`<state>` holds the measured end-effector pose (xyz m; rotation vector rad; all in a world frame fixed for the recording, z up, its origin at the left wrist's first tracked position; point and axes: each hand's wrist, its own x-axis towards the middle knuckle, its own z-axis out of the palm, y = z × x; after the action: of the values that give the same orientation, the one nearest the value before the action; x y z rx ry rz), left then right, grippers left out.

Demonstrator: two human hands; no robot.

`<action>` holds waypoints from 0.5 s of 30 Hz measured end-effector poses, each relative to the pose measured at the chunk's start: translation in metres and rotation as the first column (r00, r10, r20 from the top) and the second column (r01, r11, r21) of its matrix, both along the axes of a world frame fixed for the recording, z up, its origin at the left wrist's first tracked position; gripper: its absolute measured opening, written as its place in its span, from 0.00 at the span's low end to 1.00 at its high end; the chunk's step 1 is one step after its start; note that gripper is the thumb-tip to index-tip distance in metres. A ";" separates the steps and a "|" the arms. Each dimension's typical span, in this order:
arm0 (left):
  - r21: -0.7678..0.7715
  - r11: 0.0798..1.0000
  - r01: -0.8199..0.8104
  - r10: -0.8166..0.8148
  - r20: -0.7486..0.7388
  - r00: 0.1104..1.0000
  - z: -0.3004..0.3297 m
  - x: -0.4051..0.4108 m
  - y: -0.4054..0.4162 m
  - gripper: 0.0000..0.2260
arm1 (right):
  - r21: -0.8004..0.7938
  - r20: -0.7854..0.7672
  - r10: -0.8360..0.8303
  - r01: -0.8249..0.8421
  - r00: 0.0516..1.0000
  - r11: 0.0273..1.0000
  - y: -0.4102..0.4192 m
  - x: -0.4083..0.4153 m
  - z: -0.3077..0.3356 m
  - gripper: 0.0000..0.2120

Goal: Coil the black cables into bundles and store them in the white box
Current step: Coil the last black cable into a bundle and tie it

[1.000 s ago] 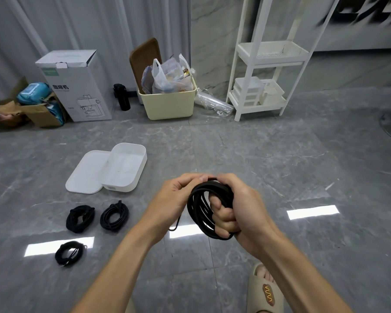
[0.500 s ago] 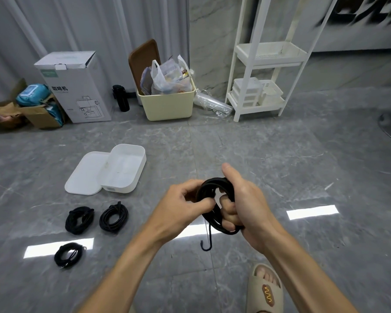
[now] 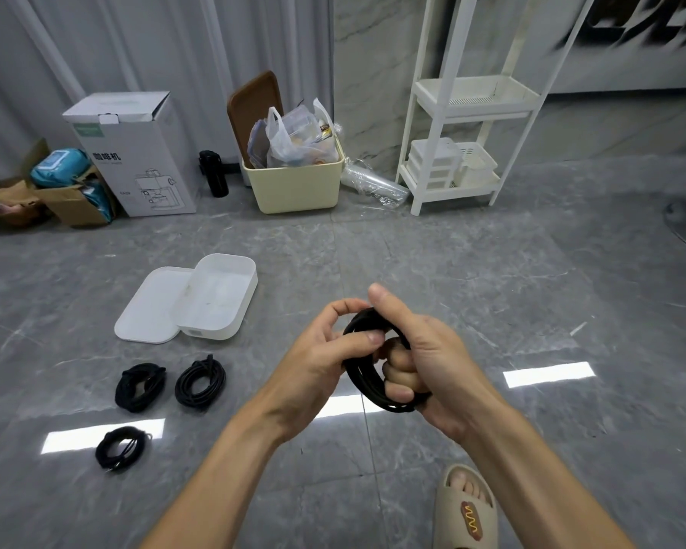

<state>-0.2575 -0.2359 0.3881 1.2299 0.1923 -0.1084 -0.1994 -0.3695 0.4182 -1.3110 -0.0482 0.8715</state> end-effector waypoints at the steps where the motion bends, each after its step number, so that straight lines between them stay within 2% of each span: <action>1: 0.019 1.000 0.003 -0.003 0.000 1.000 0.000 0.000 0.001 0.28 | 0.006 -0.004 0.002 -0.002 1.000 1.000 0.000 0.000 0.000 0.21; 4: 0.201 0.979 -0.033 0.030 0.019 0.999 0.001 -0.003 -0.003 0.29 | 0.009 -0.032 -0.074 0.074 0.997 0.997 0.000 0.002 -0.003 0.17; 6: 0.347 0.920 -0.181 0.157 0.097 0.983 -0.001 -0.005 -0.013 0.27 | -0.006 -0.031 -0.160 0.159 0.987 0.987 0.000 0.004 -0.006 0.15; 9: 0.527 0.714 -0.460 0.331 0.325 0.886 -0.006 -0.007 -0.027 0.15 | -0.038 -0.030 -0.278 0.277 0.960 0.960 0.000 0.005 -0.010 0.18; 12: 0.679 0.489 -0.548 0.279 0.473 0.836 -0.013 -0.006 -0.032 0.06 | -0.047 -0.002 -0.332 0.331 0.943 0.942 0.000 0.005 -0.011 0.20; 15: 0.728 0.430 -0.534 0.279 0.455 0.846 -0.015 -0.006 -0.038 0.05 | -0.064 0.028 -0.353 0.354 0.935 0.933 0.000 0.004 -0.011 0.24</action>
<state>-0.2639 -0.2739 0.3732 2.1249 0.3269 0.6864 -0.1956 -0.3690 0.4077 -1.3378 0.2026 0.5582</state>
